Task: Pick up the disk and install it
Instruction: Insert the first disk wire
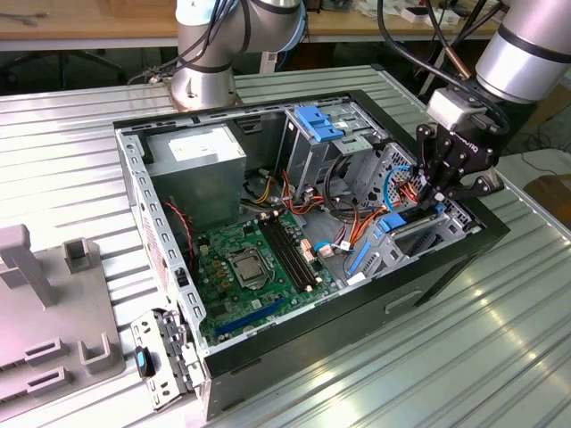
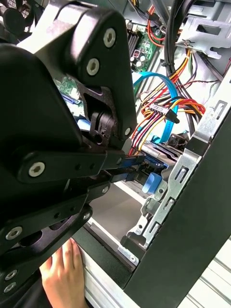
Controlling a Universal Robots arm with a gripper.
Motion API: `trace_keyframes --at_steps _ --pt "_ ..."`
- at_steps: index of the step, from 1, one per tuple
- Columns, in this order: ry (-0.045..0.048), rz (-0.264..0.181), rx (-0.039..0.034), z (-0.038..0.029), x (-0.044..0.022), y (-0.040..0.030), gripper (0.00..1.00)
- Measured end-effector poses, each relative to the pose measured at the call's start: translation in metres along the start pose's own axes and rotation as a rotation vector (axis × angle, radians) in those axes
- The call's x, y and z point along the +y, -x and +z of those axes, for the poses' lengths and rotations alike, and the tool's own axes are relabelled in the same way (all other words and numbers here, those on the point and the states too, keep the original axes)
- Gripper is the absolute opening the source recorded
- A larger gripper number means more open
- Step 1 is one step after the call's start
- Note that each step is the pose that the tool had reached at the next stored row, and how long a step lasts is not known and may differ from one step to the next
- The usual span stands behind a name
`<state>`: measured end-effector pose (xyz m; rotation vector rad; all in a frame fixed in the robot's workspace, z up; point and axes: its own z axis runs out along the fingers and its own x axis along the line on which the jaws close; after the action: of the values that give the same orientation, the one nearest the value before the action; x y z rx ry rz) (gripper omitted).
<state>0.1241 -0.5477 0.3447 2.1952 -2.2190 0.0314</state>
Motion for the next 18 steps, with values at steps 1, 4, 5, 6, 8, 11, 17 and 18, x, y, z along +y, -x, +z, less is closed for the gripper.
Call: trace_keyframes --at_steps 1,4,5,6,8,11,17,18 --pt "0.0000 0.000 0.0000 0.0000 0.0000 0.0000 0.17" --pt "0.0000 0.000 -0.0002 0.0000 0.0000 0.0000 0.17" --pt "0.0000 0.000 -0.0004 -0.0003 0.0000 0.0000 0.17" --pt "0.0001 0.000 -0.0007 -0.0006 0.0000 -0.0001 0.17" --pt "0.0000 0.000 -0.0004 -0.0009 0.0000 0.0000 0.17" --pt "0.0000 0.000 0.0000 -0.0016 0.0000 -0.0001 0.17" --pt "0.0000 0.000 -0.0001 -0.0022 0.0000 0.0003 0.17" --pt "0.0000 0.000 -0.0001 -0.0022 0.0000 0.0006 0.17"
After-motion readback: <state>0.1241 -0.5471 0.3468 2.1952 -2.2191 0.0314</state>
